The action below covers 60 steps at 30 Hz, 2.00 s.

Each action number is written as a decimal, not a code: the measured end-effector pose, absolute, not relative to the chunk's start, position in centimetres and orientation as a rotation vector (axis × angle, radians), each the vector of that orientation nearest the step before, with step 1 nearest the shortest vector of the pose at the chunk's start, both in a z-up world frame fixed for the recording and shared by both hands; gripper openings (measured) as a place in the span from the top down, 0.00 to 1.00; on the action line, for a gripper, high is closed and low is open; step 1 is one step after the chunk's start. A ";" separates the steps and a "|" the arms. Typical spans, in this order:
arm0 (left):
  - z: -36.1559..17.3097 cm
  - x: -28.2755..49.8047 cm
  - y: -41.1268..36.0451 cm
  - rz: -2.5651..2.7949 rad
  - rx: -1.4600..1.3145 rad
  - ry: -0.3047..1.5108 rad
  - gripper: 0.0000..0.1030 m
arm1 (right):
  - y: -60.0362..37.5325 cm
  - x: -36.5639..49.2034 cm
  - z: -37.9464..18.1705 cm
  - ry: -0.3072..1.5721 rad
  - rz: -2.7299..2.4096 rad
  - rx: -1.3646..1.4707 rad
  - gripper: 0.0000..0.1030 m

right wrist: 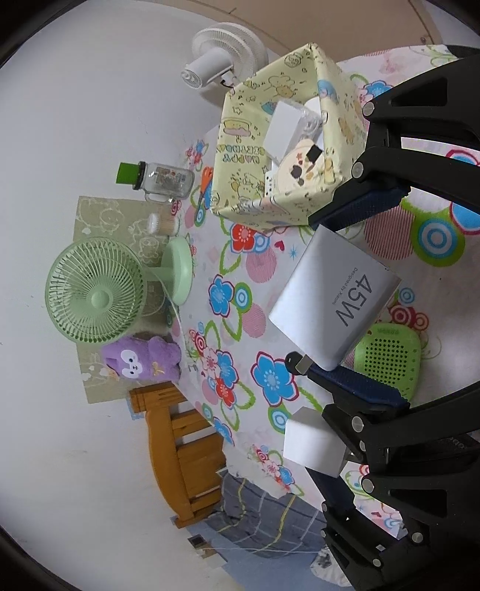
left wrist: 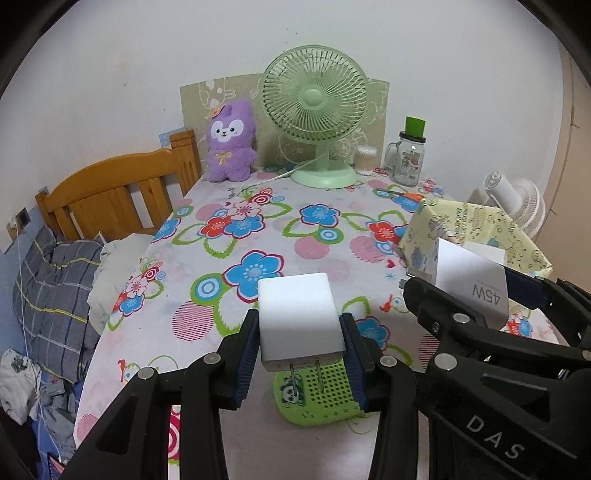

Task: Organize rigid objects
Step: 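Lift both chargers and carry them toward the yellow fabric box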

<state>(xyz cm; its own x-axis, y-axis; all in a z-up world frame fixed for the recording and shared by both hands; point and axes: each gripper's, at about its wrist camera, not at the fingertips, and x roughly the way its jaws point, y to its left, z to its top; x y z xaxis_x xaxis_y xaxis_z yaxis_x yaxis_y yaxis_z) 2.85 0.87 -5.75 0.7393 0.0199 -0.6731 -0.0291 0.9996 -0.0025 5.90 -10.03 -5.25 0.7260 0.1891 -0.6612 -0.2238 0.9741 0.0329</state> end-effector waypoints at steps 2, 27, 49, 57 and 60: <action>-5.6 2.6 0.6 0.024 -0.014 0.740 0.58 | -10.4 5.6 -5.1 0.725 0.226 -0.046 0.27; -1.9 1.8 -5.7 -0.060 0.030 0.680 0.58 | -17.1 3.5 -1.4 0.665 0.159 -0.009 0.27; -1.8 6.0 -12.4 -0.139 0.059 0.689 0.58 | -23.5 7.4 -1.0 0.668 0.111 0.004 0.27; -3.1 8.8 -14.5 -0.165 0.058 0.719 0.58 | -25.6 10.0 -2.2 0.697 0.094 0.005 0.27; -3.5 9.7 -15.0 -0.170 0.058 0.730 0.58 | -26.3 11.0 -2.7 0.708 0.090 0.007 0.27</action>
<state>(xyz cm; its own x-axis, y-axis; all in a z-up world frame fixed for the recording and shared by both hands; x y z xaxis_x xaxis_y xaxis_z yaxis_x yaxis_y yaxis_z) 9.73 -15.02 -3.47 0.7324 -0.1338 -0.6676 0.1744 0.9846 -0.0060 10.99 -26.31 -2.68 0.7562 0.0849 -0.6488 -0.0802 0.9961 0.0369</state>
